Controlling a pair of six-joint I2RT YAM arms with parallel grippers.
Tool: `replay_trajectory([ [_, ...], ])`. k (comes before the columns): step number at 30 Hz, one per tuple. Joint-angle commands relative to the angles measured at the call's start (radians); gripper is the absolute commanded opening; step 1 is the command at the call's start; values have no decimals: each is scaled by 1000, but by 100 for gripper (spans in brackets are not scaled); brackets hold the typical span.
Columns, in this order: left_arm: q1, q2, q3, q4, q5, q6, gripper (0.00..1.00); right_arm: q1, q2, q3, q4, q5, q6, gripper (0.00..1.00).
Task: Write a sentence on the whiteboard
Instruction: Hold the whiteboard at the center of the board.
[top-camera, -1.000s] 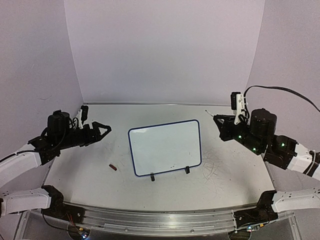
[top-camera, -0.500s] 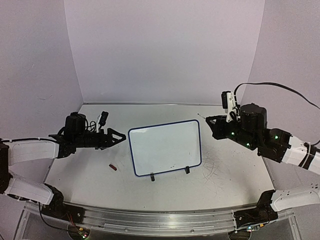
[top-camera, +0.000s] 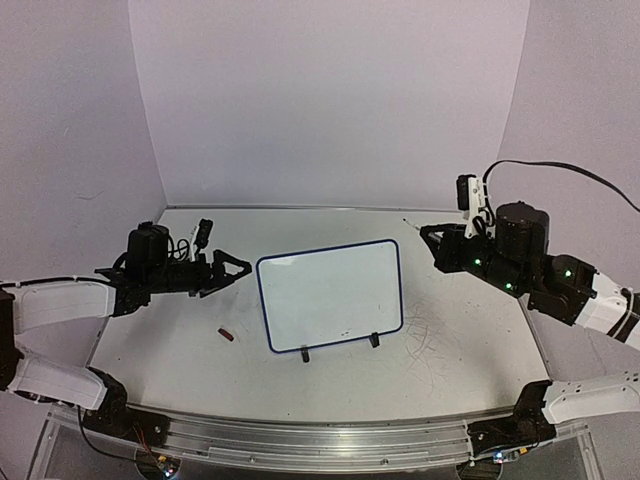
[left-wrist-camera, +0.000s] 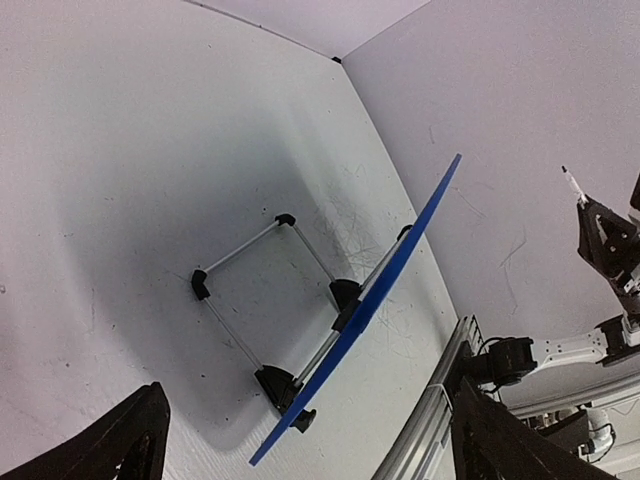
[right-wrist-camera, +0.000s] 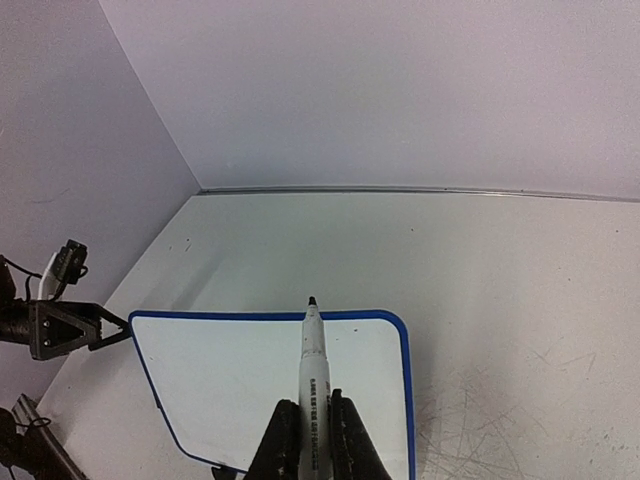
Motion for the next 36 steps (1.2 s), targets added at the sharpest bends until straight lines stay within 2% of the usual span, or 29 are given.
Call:
replay_trajectory([
  [1, 2, -6, 25, 43, 26, 55, 99, 4, -2, -16, 26, 19, -35, 0],
  [7, 2, 80, 68, 43, 188, 163, 94, 5, 44, 7, 94, -100, -117, 0],
  [15, 4, 133, 103, 46, 203, 241, 91, 5, 130, 26, 230, -284, -168, 0],
  [18, 2, 156, 133, 48, 179, 243, 85, 15, 177, 41, 257, -321, -153, 0],
  [21, 3, 149, 130, 63, 117, 260, 85, 33, 206, 35, 304, -327, -138, 0],
  [24, 4, 159, 123, 81, 116, 257, 86, 54, 232, 34, 343, -316, -129, 0],
  [36, 4, 198, 79, 221, 284, 206, 88, 115, 344, 81, 415, -317, -136, 0],
])
